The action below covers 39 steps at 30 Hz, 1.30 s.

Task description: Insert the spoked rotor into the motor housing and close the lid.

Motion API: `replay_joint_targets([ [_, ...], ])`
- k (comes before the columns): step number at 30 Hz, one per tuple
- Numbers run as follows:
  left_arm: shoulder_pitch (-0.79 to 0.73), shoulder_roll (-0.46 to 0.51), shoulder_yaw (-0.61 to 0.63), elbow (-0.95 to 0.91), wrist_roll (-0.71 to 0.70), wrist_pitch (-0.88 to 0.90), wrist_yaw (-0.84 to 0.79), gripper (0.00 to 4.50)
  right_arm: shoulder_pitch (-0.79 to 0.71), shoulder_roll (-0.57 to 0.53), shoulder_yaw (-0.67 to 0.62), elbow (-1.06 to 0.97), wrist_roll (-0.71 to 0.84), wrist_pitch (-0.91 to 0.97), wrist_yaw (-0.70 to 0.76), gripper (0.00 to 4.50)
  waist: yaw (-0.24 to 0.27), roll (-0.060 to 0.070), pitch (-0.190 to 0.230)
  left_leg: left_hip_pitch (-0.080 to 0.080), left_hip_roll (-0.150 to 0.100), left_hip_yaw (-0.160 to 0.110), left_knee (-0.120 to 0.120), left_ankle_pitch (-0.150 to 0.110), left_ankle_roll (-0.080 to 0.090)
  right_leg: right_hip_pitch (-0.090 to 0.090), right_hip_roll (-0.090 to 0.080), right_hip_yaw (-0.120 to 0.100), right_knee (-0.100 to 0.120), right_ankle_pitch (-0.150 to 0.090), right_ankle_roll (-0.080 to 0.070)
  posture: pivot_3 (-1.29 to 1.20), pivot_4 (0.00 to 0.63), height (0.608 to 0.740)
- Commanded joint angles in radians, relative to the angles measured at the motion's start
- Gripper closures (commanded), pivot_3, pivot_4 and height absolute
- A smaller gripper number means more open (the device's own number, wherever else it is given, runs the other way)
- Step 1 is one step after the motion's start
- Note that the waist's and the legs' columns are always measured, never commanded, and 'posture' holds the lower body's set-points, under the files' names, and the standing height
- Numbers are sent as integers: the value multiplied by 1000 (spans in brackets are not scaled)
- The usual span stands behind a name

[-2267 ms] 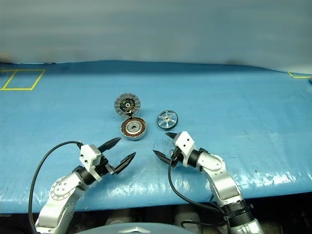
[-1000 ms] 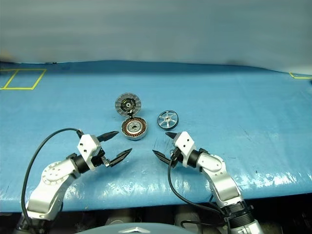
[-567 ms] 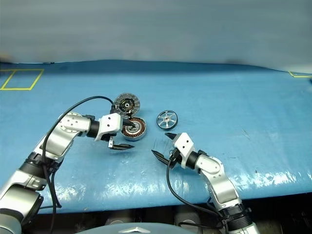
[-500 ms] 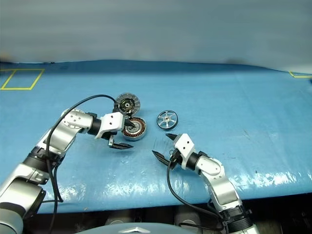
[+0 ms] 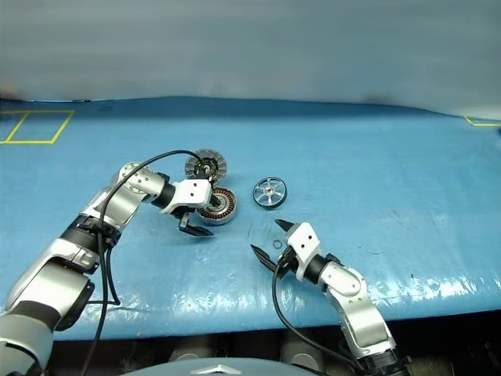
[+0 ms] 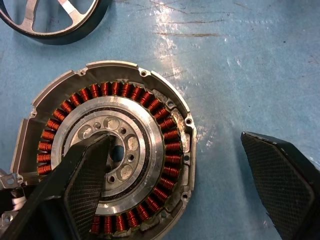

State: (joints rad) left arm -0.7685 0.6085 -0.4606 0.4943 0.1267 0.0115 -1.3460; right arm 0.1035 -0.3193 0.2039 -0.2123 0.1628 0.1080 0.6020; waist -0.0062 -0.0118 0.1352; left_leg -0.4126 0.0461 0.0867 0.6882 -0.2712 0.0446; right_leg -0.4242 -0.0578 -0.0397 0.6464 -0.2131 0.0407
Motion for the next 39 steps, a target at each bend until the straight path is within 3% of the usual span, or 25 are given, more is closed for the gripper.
replay_joint_targets([
  [1, -7, -7, -27, 37, 57, -9, 10, 41, 4, -3, -16, -40, 4, -18, -10, 0, 0, 0, 0, 0, 0, 0, 1, 0, 0, 0, 0, 0, 0, 0, 0, 0, 150, 740],
  [9, 2, -16, -39, 51, 112, -83, 23, 41, 2, -2, -11, -41, 5, -17, -17, 0, 3, 0, 0, 2, 0, 0, 3, 1, 2, 2, -1, 0, 4, 0, 0, 0, 150, 740],
  [12, 10, -23, -29, 51, 114, -91, 38, 558, -2, -1, -9, -35, 3, -20, -16, 0, 4, 0, 0, 2, 0, 0, 3, 1, 2, 2, -1, 1, 4, 0, 0, 0, 150, 740],
  [23, 50, 3, -47, 21, 118, -219, -26, 558, -12, 19, 7, -22, -4, -24, -23, 0, 2, 0, 0, 2, 0, 0, 3, 1, 3, 1, -2, 1, 4, 1, -1, 0, 150, 740],
  [26, 50, -7, -29, 29, 107, -215, -15, 1099, -15, 20, 9, -18, -5, -26, -22, 0, 1, 0, 0, 2, 0, 0, 3, 1, 3, 1, -2, 1, 4, 1, -1, 0, 150, 740],
  [30, 51, -19, -11, 43, 126, -230, 40, 2271, -17, 22, 12, -14, -6, -27, -19, 0, 3, 2, -1, 2, -1, 0, 3, 1, 3, 2, -2, 1, 4, 0, -1, 0, 150, 740],
  [39, 64, 2, -10, 17, 108, -257, -20, 2285, -23, 20, 11, -13, -4, -26, -15, 0, 7, 2, -1, 2, -1, 0, 4, 2, 3, 2, -2, 1, 4, 1, 0, 0, 150, 740],
])
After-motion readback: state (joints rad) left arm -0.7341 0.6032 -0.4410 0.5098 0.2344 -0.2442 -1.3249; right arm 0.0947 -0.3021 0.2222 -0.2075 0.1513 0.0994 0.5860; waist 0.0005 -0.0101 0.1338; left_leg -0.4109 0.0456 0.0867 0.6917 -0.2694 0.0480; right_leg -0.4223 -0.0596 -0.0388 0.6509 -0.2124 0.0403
